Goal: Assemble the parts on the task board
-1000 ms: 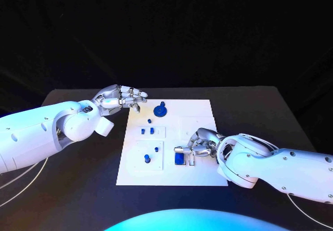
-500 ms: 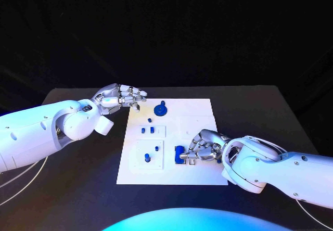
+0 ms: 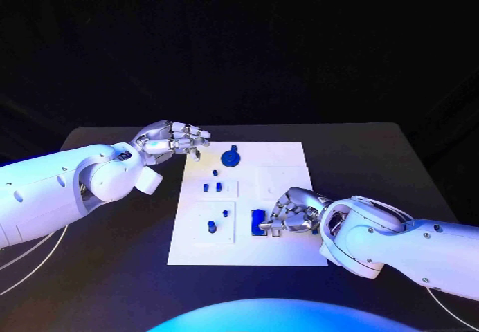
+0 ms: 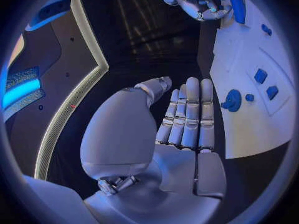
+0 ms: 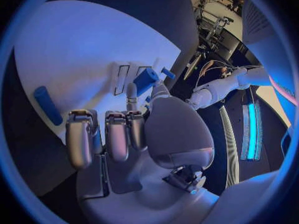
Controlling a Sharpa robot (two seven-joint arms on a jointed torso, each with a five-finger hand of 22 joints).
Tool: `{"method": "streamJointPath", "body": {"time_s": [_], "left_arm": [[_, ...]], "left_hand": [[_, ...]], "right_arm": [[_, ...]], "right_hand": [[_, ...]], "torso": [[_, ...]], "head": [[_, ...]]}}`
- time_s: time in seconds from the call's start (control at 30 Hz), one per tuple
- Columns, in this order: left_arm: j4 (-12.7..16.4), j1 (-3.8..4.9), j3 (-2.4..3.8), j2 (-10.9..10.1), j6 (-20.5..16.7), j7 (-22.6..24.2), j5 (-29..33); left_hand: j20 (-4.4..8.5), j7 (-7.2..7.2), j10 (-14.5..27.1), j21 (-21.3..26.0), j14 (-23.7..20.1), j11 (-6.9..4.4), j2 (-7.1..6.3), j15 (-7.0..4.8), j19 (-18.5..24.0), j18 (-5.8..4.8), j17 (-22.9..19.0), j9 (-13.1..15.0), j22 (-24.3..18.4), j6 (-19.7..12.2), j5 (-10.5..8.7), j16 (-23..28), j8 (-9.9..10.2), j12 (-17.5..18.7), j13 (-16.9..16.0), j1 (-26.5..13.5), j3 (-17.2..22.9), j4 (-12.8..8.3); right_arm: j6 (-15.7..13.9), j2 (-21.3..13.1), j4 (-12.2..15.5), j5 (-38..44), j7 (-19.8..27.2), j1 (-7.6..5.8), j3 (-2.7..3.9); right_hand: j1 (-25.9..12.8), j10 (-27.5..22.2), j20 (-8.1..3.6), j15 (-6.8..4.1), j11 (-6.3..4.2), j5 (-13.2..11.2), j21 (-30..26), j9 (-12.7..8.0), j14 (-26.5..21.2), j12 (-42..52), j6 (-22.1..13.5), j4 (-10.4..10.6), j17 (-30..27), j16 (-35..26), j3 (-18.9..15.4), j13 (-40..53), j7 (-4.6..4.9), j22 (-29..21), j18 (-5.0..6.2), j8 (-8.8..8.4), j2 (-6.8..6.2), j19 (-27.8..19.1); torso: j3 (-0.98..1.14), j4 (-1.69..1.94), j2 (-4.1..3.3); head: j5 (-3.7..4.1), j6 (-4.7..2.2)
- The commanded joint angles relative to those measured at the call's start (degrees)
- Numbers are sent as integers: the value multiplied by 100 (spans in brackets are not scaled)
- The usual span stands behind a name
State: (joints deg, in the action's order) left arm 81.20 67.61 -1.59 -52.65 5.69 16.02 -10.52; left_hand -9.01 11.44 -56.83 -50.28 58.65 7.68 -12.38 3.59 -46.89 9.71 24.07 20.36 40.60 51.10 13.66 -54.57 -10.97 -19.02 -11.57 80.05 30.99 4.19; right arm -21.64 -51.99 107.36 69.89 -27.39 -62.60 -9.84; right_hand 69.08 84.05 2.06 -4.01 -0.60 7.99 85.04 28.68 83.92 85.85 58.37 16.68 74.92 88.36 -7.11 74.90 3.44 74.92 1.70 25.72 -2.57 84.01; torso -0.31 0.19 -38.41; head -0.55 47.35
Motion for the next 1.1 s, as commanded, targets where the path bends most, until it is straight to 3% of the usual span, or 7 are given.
{"method": "streamJointPath", "body": {"time_s": [0.03, 0.1, 0.17, 0.37, 0.6, 0.73, 1.1], "left_arm": [[12, 2, 2, 3, 73, 24, 44], [12, 2, 2, 5, 72, 24, 43], [12, 2, 2, 7, 73, 25, 43], [11, 2, 1, 2, 70, 27, 43], [9, 1, 0, -1, 73, 27, 43], [8, 1, 0, -3, 75, 28, 43], [6, 1, -3, -5, 70, 31, 43]], "left_hand": [[-36, -5, 48, 26, -38, 3, 12, 2, 5, 75, -6, -2, -7, -51, 26, 15, -21, -38, 0, -33, 11, 25], [-35, -6, 49, 27, -38, 2, 16, 1, 4, 76, -6, -2, -8, -51, 28, 15, -22, -39, 0, -29, 15, 24], [-35, -6, 49, 27, -38, 2, 17, 1, 3, 76, -6, -2, -8, -51, 28, 15, -22, -40, 0, -28, 16, 24], [-35, -6, 49, 27, -38, 2, 17, 1, 3, 76, -6, -2, -8, -51, 28, 15, -22, -40, 0, -28, 16, 24], [-35, -6, 49, 27, -38, 2, 17, 1, 3, 76, -6, -2, -8, -51, 28, 15, -22, -40, 0, -28, 16, 24], [-35, -6, 49, 27, -38, 2, 17, 1, 3, 76, -6, -2, -8, -51, 28, 15, -22, -40, 0, -28, 16, 24], [-35, -6, 49, 27, -38, 2, 17, 1, 3, 76, -6, -2, -8, -51, 28, 15, -22, -40, 0, -28, 16, 24]], "right_arm": [[176, 31, -34, 128, 38, 10, -1], [200, 48, -57, 165, 21, 13, -1], [215, 59, -79, 207, 4, 15, -1], [195, 26, -125, 256, 6, 18, -1], [152, -19, -110, 258, 57, 19, 0], [118, -52, -98, 295, 51, 19, 0], [-140, -244, 31, 315, 167, 11, 5]], "right_hand": [[76, 373, -29, -39, -23, 46, 32, -7, 527, 35, -1, -11, 1096, 33, -11, 1185, -8, 1392, -83, 30, 30, 492], [138, 373, -31, -40, -25, 37, 41, -12, 527, 33, -1, -17, 1097, 34, 1, 1185, -10, 1395, -85, 28, 41, 494], [292, 375, -35, -44, -27, -156, 47, -27, 529, 35, 2, -16, 1109, 37, 82, 1189, -11, 1396, -86, 22, 43, 495], [611, 379, -37, -45, -30, -88, 58, -70, 528, 36, 4, -34, 1108, 35, 236, 1197, -13, 1398, -88, -9, 19, 497], [589, 383, -34, -39, -21, 16, 64, -94, 530, 41, 26, -1, 1118, 38, 245, 1204, -3, 1400, -89, -21, -106, 498], [736, 384, -36, -45, -29, -40, 67, -117, 530, 38, 38, -23, 1120, 38, 341, 1205, -13, 1400, -89, -34, -164, 498], [713, 379, -36, -43, -24, -16, 50, -134, 526, 28, 43, 7, 1098, 30, 380, 1199, -2, 1396, -86, -47, -163, 494]], "torso": [[3, -1, -4], [1, 0, -4], [-1, 0, -4], [3, -10, -1], [3, -6, -7], [3, -4, -7], [4, -5, -8]], "head": [[-8, -1], [-4, 2], [-9, 3], [-21, -13], [-24, -13], [-21, -8], [-20, -12]]}}
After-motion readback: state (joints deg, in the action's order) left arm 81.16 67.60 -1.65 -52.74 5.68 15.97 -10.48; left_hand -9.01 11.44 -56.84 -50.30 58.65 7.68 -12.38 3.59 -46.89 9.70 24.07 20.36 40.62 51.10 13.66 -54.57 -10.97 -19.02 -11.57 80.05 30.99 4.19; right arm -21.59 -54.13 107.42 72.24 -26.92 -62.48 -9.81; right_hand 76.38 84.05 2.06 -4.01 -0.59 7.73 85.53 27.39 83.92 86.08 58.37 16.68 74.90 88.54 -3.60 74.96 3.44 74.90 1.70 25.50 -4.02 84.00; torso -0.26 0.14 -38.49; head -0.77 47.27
